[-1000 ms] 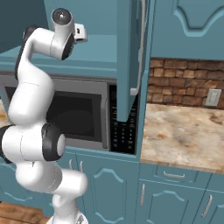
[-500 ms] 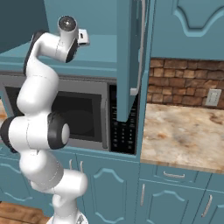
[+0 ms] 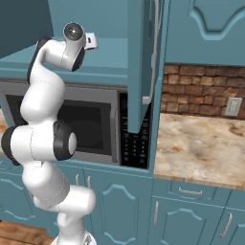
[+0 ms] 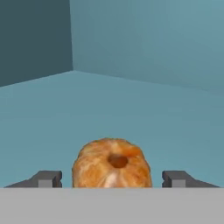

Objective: Pick the tangerine from the counter and place it in the cabinet. Then close the cabinet.

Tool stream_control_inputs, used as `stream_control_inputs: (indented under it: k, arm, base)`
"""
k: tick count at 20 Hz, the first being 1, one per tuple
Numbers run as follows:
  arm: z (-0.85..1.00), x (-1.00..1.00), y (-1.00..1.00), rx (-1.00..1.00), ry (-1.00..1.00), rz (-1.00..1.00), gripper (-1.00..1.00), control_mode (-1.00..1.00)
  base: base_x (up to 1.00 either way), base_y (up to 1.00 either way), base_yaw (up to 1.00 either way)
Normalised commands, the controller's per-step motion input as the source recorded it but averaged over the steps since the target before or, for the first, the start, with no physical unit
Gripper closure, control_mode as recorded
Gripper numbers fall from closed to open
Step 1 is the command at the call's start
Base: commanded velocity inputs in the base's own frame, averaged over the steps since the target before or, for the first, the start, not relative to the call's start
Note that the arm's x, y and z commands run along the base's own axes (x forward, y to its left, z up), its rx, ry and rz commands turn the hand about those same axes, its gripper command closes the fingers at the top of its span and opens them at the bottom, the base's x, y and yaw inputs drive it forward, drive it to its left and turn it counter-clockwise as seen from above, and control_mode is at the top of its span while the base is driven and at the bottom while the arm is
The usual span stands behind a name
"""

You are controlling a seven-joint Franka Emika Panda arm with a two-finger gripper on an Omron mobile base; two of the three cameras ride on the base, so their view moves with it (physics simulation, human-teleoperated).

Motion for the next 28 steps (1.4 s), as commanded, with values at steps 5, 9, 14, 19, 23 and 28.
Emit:
stream_control_inputs:
  k: [5,9,14,19,23,28]
  arm:
    - [0.01,0.27,0.00,0.00,-0.11,0.00,-1.00,-1.00]
    - [0.28,-0.64,0.00,-0.01,-0.20,0.00,-1.00,-1.00]
    - [-0.13,-1.00,0.00,0.00,-0.23,-0.04,-1.00,-1.00]
    - [-0.08,-1.00,0.03,-0.05,-0.17,-0.05,-1.00,-1.00]
    - [-0.11,-1.00,0.25,-0.25,-0.28,-0.03,-1.00,-1.00]
    - [0.00,-1.00,0.58,-0.30,-0.19,0.00,-1.00,-1.00]
  base:
    - [0.00,0.00,0.00]
    - [0.00,0.00,0.00]
    - [0.00,0.00,0.00]
    - [0.00,0.00,0.00]
    - [0.00,0.00,0.00]
    - [0.00,0.00,0.00]
